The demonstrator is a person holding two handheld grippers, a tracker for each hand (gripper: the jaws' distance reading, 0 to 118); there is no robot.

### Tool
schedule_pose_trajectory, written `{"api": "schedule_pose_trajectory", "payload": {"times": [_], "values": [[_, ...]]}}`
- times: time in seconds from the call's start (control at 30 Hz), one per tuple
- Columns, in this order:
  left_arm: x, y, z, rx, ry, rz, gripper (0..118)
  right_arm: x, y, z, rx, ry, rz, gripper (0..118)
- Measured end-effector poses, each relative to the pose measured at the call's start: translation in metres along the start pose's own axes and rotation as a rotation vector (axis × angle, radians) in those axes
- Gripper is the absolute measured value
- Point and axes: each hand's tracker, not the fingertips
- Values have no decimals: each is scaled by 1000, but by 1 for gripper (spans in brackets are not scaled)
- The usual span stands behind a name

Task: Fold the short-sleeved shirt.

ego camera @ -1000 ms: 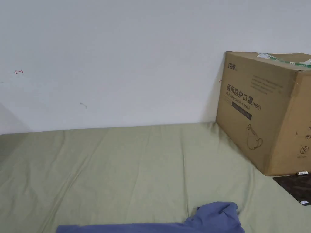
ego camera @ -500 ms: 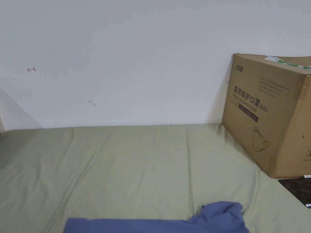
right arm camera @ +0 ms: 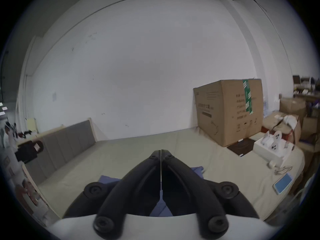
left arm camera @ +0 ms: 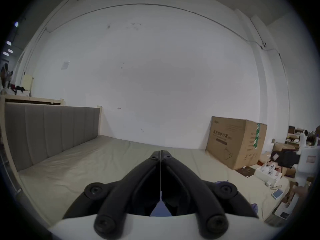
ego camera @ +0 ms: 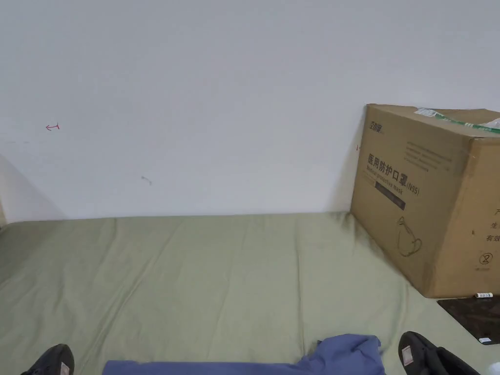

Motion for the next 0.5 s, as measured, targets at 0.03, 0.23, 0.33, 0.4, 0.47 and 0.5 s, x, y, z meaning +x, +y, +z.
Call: {"api": "schedule_pose_trajectory", "payload": {"times": [0.03, 0.23, 0.33, 0.4, 0.47, 0.5], "values": [[-2, 0, -5, -20, -50, 22, 0, 0, 1, -2, -6, 63, 6, 0], [-12, 6, -30, -130, -97, 65, 0, -3, -2, -9, -30, 106, 28, 0], [-36, 16, -96, -380, -222, 128, 0, -1, -3, -19, -58, 112, 22, 0], [-55, 5, -157, -678, -268, 165, 0, 2, -4, -29, -83, 124, 20, 0], [-67, -13, -213, -854, -294, 183, 0, 4, -8, -36, -98, 133, 19, 0], [-74, -27, -235, -890, -231, 131, 0, 5, -11, -41, -109, 133, 22, 0]]}}
